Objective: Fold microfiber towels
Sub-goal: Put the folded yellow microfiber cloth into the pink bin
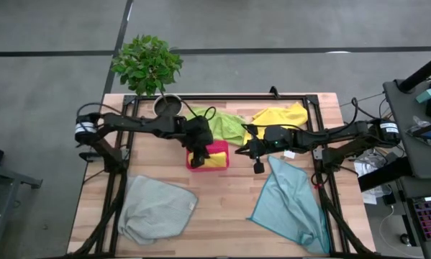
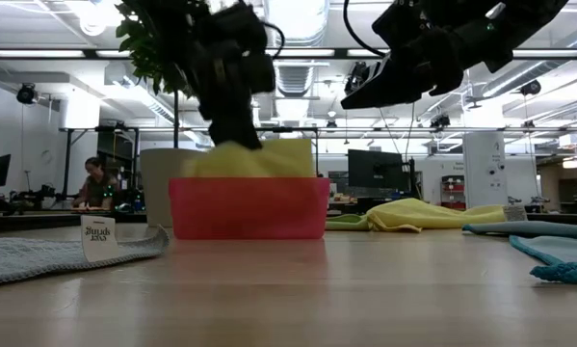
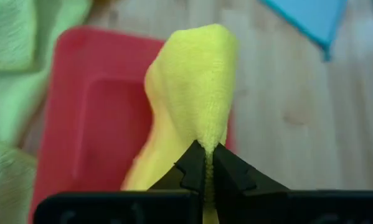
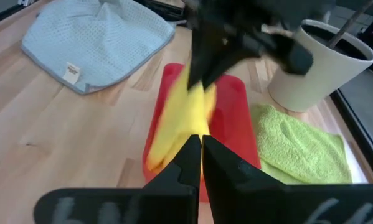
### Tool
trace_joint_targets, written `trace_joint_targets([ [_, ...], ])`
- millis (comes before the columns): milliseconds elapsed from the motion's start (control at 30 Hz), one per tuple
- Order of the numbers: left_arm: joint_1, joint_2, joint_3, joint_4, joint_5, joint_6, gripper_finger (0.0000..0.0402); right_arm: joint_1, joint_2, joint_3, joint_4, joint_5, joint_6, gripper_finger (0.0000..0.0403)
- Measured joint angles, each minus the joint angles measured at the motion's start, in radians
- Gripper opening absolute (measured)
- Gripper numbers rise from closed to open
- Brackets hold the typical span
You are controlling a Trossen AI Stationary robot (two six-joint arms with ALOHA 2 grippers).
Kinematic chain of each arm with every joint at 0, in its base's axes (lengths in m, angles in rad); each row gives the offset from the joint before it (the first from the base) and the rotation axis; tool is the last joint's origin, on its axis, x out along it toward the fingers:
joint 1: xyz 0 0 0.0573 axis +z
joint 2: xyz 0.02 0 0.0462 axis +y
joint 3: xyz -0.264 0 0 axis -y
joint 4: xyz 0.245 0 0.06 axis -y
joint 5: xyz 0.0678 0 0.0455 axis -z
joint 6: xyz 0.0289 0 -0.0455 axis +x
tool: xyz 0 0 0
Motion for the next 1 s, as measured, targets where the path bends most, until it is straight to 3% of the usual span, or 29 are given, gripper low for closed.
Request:
trace_joint_targets([
  [167,0.004,-0.029,-0.003,0.012,0.021,-0.001,0.0001,0.000,0.000,0.000,-0.005,0.000,0.012,0.0009],
  [400,0.040,0.099,-0.006,0.027,0.033,-0.001,0.0001,0.000,0.000,0.000,-0.009,0.000,0.012,0.0009],
  [633,0.065,0.170,0.008,0.045,-0.144,0.000,0.0005,0.000,0.000,0.000,-0.010,0.000,0.011,0.0009],
  [1000,0.064,0.127,0.015,0.043,-0.167,0.002,0.0056,0.000,0.000,0.000,-0.010,0.000,0.011,0.0009],
])
